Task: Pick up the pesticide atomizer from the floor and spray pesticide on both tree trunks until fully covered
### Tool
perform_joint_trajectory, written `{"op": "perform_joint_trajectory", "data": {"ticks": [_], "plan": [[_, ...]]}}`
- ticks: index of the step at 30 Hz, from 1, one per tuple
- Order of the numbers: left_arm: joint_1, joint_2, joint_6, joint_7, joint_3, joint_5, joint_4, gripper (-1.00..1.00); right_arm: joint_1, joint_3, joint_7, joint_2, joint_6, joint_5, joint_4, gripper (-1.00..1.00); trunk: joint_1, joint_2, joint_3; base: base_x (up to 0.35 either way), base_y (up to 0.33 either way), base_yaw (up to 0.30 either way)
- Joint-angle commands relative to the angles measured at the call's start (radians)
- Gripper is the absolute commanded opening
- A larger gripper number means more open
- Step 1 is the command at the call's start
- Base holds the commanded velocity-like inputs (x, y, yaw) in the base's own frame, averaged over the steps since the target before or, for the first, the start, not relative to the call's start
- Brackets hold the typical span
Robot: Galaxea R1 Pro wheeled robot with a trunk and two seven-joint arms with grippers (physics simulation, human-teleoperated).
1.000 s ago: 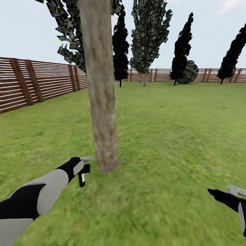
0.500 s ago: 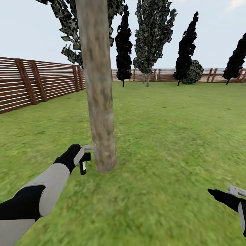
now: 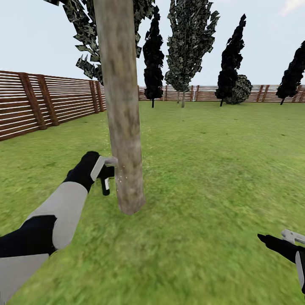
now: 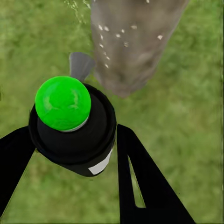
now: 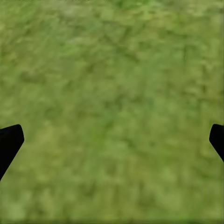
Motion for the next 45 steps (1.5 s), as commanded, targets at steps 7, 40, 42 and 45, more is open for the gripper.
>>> {"op": "perform_joint_trajectory", "data": {"ticks": [7,40,42,45], "plan": [[-0.081,-0.004,0.005,0.008,0.005,0.006,0.007,-1.00,-0.001,-0.002,0.009,0.000,0.003,0.011,-0.001,1.00,0.000,0.000,-0.001,0.000,0.000,0.000],[-0.170,0.039,-0.114,-0.002,0.007,0.010,0.462,-1.00,-0.001,-0.002,0.009,0.000,0.003,0.011,0.000,1.00,0.000,0.000,-0.001,0.000,0.000,0.000],[-0.137,0.039,-0.147,-0.002,0.007,0.009,0.463,-1.00,-0.001,-0.002,0.009,-0.001,0.003,0.011,0.000,1.00,0.000,0.000,-0.001,0.000,0.000,0.000],[-0.109,0.039,-0.183,-0.002,0.007,0.008,0.463,-1.00,-0.001,-0.002,0.009,0.000,0.003,0.011,0.000,1.00,0.000,0.000,-0.001,0.000,0.000,0.136]]}}
